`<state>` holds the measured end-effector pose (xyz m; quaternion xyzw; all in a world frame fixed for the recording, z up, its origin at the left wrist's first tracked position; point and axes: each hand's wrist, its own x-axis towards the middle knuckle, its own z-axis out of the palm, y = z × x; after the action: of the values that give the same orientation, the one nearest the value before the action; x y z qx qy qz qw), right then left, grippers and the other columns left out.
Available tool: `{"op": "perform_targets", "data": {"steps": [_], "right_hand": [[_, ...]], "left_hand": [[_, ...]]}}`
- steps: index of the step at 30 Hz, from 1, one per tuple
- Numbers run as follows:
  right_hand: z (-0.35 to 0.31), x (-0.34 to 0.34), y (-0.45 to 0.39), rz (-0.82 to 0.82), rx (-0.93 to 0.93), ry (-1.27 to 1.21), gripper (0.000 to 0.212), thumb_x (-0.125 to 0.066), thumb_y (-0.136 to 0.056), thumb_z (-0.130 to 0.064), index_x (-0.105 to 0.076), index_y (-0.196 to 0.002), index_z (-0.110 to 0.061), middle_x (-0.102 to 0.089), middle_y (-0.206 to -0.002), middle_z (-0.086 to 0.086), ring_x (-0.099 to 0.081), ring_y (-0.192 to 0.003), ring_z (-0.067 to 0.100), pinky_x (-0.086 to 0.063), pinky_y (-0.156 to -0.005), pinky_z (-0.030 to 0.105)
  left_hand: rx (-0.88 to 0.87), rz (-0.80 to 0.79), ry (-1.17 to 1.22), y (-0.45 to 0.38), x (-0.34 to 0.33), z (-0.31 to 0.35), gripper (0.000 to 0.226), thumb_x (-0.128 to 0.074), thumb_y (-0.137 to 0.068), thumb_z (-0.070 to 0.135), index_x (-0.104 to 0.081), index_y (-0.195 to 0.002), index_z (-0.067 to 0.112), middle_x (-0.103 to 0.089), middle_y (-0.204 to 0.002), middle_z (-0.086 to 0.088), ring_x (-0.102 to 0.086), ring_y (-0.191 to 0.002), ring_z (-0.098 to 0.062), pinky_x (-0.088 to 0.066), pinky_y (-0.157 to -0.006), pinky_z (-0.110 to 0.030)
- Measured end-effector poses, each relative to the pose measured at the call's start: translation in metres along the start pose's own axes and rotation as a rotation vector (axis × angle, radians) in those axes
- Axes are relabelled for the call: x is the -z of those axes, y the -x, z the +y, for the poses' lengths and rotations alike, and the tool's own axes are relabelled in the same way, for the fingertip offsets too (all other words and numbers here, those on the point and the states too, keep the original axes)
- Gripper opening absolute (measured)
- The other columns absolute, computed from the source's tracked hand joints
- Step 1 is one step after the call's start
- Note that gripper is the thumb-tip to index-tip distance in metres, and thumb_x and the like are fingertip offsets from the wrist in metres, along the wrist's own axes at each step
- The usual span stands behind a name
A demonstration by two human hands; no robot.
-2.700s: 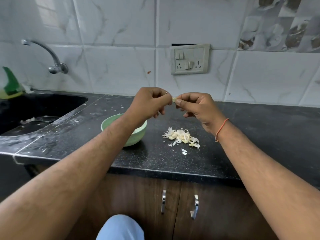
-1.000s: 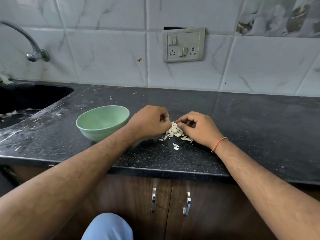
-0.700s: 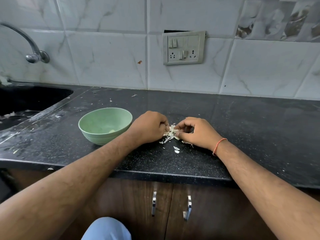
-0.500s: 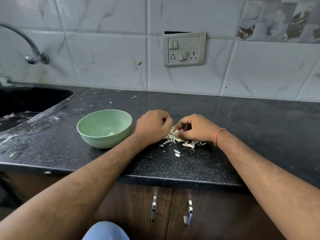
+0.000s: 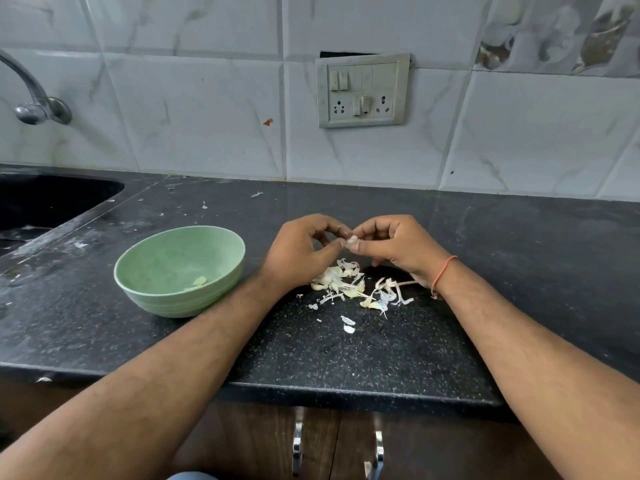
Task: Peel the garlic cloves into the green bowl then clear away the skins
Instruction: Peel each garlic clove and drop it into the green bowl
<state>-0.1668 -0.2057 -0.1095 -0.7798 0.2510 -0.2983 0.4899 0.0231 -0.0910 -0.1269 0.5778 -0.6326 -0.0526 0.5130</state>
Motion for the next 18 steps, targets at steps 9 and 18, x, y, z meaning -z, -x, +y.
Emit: {"op": "perform_targets", "data": {"steps": [9,18], "right_hand": [[-0.0032,-0.001,0.0031,0.03,0.033,-0.186,0.032,-0.086,-0.083,-0.006,-0.077,-0.114,-0.005,-0.08,-0.106,0.016,-0.073,-0.089,0.019,-0.062,-0.081,0.04],[-0.0072,-0.008,0.008,0.041,0.094,-0.178,0.04,-0.085,-0.082,0.004,-0.073,-0.12,0.0,-0.075,-0.109,0.029,-0.075,-0.099,0.028,-0.065,-0.09,0.044]], "left_hand": [[0.081,-0.018,0.237,-0.0038,-0.0042,-0.0045,0.019,-0.082,-0.093,0.016,-0.078,-0.112,0.013,-0.08,-0.097,-0.001,-0.071,-0.081,-0.007,-0.056,-0.075,-0.021],[0.269,-0.078,0.516,-0.003,-0.0027,-0.0005,0.017,-0.081,-0.093,0.015,-0.076,-0.108,0.009,-0.08,-0.09,-0.003,-0.073,-0.085,-0.016,-0.06,-0.063,-0.024]]}}
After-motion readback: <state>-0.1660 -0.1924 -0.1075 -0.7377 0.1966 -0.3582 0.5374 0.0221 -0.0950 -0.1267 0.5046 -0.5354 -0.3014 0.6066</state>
